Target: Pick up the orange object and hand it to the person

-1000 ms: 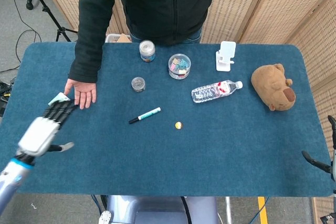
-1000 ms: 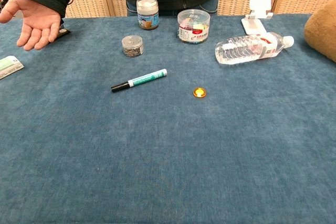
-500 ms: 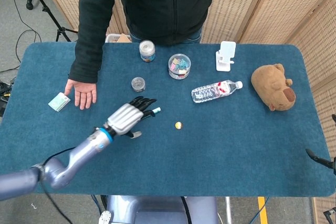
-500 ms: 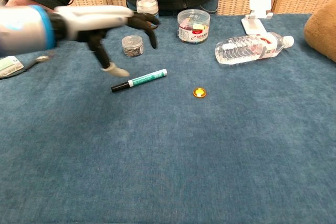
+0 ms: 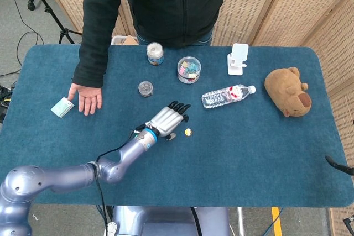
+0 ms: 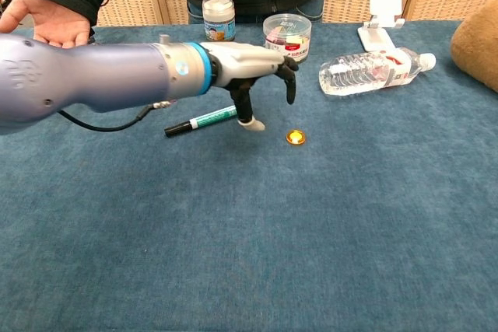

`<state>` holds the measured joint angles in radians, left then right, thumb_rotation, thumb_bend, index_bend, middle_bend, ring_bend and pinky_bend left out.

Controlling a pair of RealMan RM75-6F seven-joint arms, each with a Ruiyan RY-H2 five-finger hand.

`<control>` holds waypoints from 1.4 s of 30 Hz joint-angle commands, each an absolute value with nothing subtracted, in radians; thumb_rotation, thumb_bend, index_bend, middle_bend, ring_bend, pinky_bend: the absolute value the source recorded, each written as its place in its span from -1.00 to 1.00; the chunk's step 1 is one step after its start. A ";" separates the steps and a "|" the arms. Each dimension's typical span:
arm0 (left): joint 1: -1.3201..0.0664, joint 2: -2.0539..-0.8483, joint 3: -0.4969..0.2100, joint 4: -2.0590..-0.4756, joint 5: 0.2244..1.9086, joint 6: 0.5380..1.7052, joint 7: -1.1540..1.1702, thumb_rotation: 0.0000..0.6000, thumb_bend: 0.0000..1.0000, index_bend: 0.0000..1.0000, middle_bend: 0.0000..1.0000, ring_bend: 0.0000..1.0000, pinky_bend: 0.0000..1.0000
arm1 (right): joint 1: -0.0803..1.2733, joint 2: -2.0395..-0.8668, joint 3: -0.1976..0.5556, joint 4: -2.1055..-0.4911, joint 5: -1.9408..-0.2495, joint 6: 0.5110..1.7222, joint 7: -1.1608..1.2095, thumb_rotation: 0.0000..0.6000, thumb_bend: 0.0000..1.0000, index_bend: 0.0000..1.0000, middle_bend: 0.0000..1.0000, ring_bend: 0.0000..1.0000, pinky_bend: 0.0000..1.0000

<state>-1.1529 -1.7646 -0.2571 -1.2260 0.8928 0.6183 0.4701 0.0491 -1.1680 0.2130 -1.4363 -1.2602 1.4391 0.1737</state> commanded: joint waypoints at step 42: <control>-1.327 -1.954 -0.191 -1.000 0.642 0.610 0.567 1.00 -0.29 -0.08 -1.00 -1.00 -1.00 | 0.039 -1.161 0.226 -1.423 -1.247 1.435 0.210 1.00 -1.00 -1.00 -1.00 -1.00 -1.00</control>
<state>-1.3269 -1.9524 -0.1906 -1.0011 0.6414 0.6090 0.5686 0.0395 -1.1614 0.2258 -1.4229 -1.2466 1.4349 0.2098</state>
